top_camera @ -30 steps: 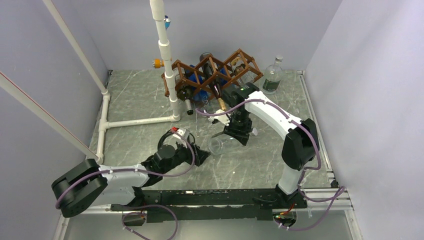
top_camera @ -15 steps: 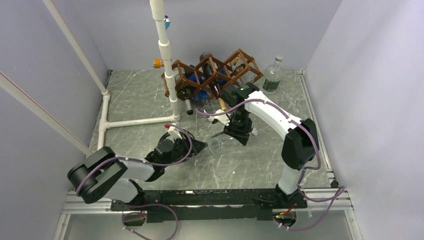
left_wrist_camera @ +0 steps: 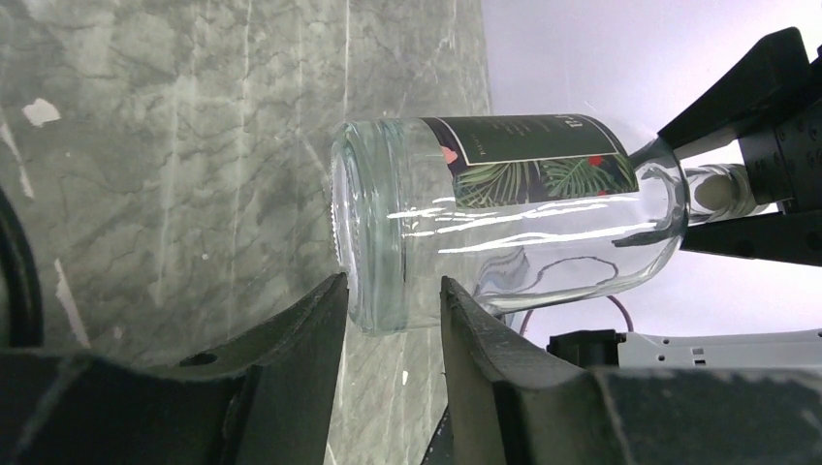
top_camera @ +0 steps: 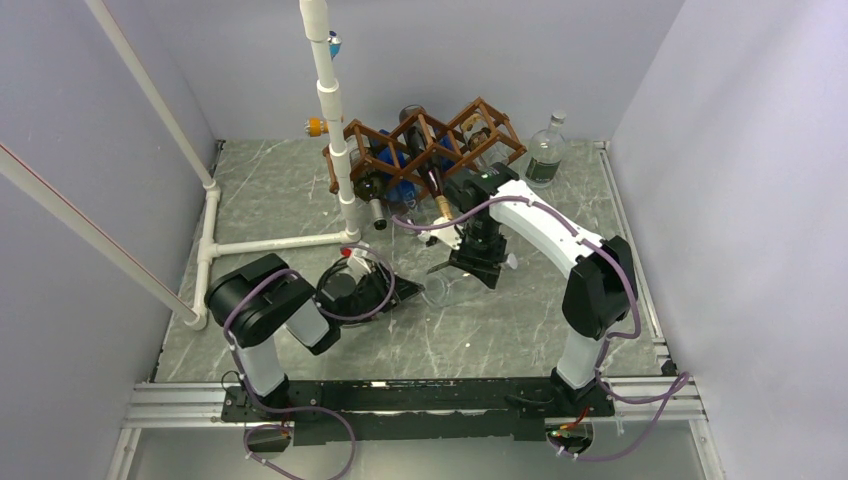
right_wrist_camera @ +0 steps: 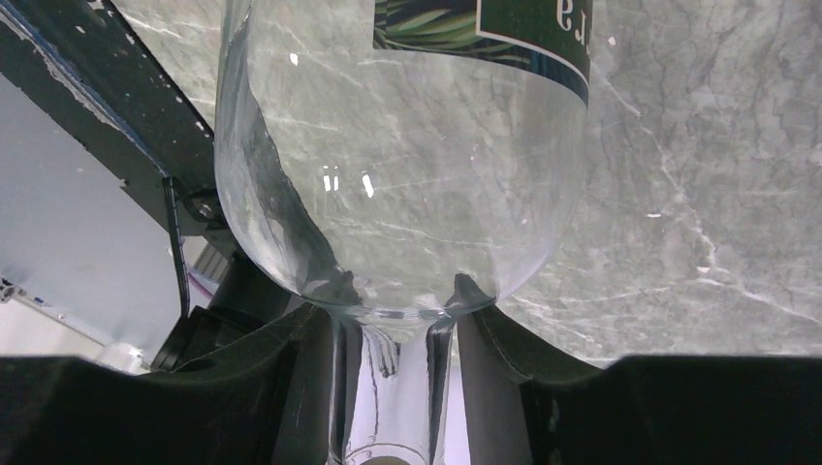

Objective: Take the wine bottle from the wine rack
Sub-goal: Place the wine bottle at the center of the board.

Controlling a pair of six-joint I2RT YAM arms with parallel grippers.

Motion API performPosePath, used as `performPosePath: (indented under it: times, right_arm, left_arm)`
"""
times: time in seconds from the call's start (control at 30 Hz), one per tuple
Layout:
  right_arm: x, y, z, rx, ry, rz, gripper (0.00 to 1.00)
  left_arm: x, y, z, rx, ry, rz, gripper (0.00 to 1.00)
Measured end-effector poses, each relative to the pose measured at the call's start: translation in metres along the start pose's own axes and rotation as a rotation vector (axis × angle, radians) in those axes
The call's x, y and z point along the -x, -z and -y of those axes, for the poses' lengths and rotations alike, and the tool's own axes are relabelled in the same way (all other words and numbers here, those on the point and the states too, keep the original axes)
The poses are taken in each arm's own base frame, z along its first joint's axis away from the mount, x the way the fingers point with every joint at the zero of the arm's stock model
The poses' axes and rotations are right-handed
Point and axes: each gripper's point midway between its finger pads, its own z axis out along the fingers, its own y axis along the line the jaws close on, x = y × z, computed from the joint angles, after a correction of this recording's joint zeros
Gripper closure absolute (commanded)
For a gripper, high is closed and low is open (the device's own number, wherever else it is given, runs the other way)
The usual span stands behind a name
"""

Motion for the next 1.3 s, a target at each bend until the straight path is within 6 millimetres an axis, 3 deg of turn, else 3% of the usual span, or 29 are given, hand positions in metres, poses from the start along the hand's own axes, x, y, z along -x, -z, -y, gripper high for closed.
performPosePath:
  times: [0.67,1.3]
  right_arm:
    - [-0.002,0.009,0.009,-0.049,-0.009,-0.02,0.48]
    - [0.001,0.015,0.014,-0.082,-0.005,-0.012,0.53]
  left_arm:
    - [-0.007,-0.013,-0.002,-0.012,0.086,-0.045,0.61]
    - [-0.006,-0.019,-0.002,-0.004,0.091,-0.056,0.61]
